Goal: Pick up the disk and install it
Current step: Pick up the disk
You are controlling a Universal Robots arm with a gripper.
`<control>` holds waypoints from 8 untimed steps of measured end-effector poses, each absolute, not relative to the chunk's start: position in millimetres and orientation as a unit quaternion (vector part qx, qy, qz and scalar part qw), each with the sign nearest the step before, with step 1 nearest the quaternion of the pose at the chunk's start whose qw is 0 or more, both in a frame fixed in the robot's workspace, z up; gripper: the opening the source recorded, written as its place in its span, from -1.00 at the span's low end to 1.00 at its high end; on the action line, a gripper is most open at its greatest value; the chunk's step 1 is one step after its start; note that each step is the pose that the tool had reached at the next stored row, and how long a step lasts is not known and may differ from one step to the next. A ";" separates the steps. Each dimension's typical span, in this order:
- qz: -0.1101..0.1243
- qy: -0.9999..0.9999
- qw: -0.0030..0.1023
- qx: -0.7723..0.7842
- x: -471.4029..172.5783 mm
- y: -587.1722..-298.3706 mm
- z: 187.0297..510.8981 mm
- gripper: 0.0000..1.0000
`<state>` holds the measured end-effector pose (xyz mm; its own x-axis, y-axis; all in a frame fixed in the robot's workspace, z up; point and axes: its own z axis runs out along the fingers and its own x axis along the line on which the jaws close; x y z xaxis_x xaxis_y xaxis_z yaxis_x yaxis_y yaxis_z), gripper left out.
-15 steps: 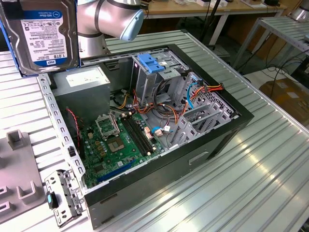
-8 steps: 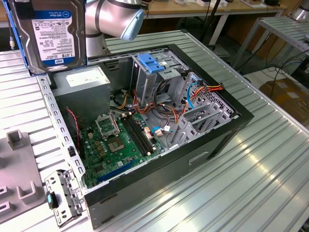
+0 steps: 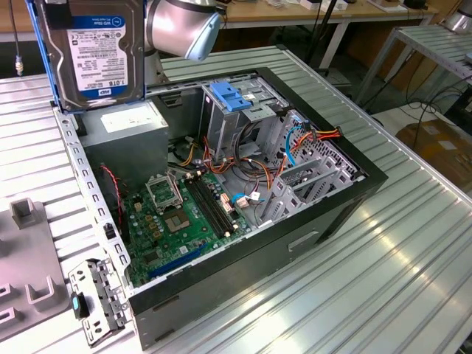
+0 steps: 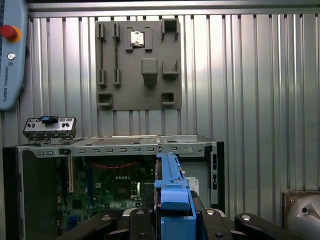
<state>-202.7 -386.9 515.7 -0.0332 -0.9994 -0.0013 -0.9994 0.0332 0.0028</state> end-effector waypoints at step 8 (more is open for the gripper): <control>-0.001 -0.719 0.001 0.695 -199.8 -387.0 515.7 -0.25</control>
